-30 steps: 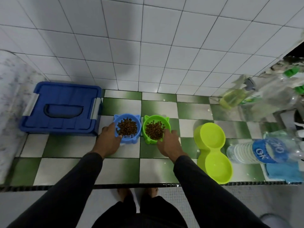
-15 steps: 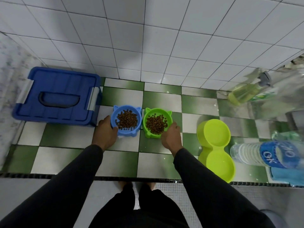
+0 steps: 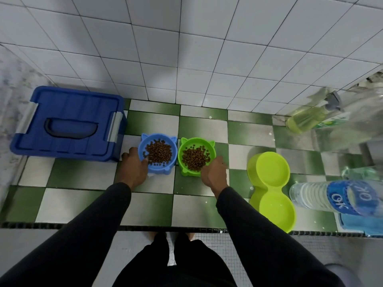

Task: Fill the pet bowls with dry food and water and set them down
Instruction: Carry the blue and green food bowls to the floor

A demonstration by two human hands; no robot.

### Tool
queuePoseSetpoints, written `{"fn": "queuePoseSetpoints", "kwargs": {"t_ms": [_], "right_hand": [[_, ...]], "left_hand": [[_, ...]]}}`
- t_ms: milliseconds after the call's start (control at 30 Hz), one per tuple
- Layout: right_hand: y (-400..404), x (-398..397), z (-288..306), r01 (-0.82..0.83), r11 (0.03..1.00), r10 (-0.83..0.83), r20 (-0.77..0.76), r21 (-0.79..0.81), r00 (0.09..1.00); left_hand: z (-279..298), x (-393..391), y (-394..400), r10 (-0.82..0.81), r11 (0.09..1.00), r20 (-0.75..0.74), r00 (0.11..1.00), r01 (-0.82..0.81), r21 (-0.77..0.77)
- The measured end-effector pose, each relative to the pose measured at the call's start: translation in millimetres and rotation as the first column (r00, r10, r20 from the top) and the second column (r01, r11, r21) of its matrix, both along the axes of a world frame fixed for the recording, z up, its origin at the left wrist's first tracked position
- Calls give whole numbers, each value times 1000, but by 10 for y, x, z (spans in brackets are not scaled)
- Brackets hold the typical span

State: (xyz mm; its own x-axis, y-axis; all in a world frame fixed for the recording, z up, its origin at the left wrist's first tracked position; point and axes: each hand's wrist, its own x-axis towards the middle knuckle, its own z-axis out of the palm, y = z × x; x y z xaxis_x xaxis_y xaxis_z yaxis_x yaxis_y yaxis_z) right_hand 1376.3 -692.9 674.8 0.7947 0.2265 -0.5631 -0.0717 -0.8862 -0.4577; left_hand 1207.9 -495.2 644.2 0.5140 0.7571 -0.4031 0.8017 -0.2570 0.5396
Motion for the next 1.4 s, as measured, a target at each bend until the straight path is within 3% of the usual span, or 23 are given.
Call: {"fn": "queuePoseSetpoints", "kwargs": {"t_ms": [233,533,833,1033,1233,1400], "right_hand": [[-9,-45,49,81,987,-80,-9,137,997],[-89,-20,183,261,887,-220,-147,381,964],[-108,50,833,347,755,-296,-184,557,937],[-50,174,1238,356,659,-320,-182,663,930],[29,294,1629,314,617,-257,-192,722,947],[86,301,1923,352,527,-223,-274,774,936]], "left_hand": [[105,-22,-19,151,983,140,979,-133,-125],[371,23,-73,436,858,341,833,-272,-435],[875,81,-179,514,830,474,715,-276,-484],[1443,250,-159,586,796,587,559,-263,-545],[1789,278,-28,623,775,624,472,-264,-574],[2064,231,-32,642,763,653,401,-257,-593]]}}
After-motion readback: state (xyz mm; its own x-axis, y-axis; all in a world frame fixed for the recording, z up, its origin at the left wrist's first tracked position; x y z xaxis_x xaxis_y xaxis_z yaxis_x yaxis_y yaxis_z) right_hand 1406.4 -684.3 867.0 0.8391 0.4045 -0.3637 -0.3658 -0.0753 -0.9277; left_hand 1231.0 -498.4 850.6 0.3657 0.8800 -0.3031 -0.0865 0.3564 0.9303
